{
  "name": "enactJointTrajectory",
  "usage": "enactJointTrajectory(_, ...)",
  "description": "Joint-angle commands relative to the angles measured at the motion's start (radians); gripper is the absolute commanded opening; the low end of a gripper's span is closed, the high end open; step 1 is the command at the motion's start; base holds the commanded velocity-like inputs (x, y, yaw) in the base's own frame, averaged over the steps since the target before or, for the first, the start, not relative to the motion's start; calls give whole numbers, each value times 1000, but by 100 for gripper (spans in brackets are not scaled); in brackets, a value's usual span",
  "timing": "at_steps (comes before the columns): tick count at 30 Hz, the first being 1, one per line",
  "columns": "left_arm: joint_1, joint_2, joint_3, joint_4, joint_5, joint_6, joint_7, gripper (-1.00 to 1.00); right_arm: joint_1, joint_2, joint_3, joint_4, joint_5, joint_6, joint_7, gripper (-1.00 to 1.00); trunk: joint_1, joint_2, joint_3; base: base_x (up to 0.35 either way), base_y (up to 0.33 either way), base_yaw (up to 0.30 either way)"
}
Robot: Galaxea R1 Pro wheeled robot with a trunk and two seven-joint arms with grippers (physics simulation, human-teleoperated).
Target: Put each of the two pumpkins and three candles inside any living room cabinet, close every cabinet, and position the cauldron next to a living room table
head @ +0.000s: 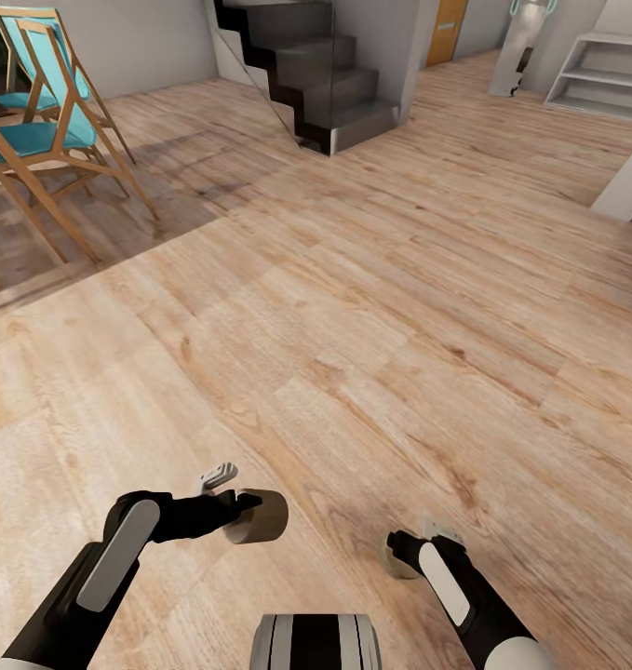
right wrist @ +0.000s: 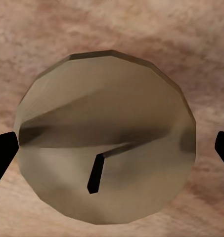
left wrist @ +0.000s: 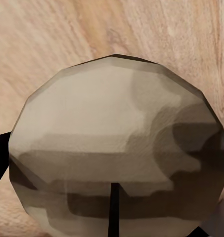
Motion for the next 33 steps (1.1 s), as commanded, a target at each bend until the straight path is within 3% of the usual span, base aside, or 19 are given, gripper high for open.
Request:
enactJointTrajectory(1, 0, 1, -2, -1, 9, 1, 9, -100, 0, -1, 1, 10, 10, 6, -11, 100, 0, 0, -1, 0, 0, 0)
enactJointTrajectory(15, 0, 1, -2, -1, 9, 1, 9, -100, 0, -1, 1, 13, 10, 5, -11, 100, 0, 0, -1, 0, 0, 0)
enactJointTrajectory(22, 0, 1, -2, -1, 9, 1, 9, -100, 0, -1, 24, 15, 10, 3, -9, 100, 0, 0, -1, 0, 0, 0)
enactJointTrajectory(27, 0, 1, -2, -1, 9, 1, 9, -100, 0, -1, 27, 17, 10, -6, 57, 100, 0, 0, -1, 0, 0, 0)
enactJointTrajectory(33, 0, 1, -3, -1, 9, 1, 9, -100, 0, -2, 27, 33, 11, -13, 73, 100, 0, 0, -1, 0, 0, 0)
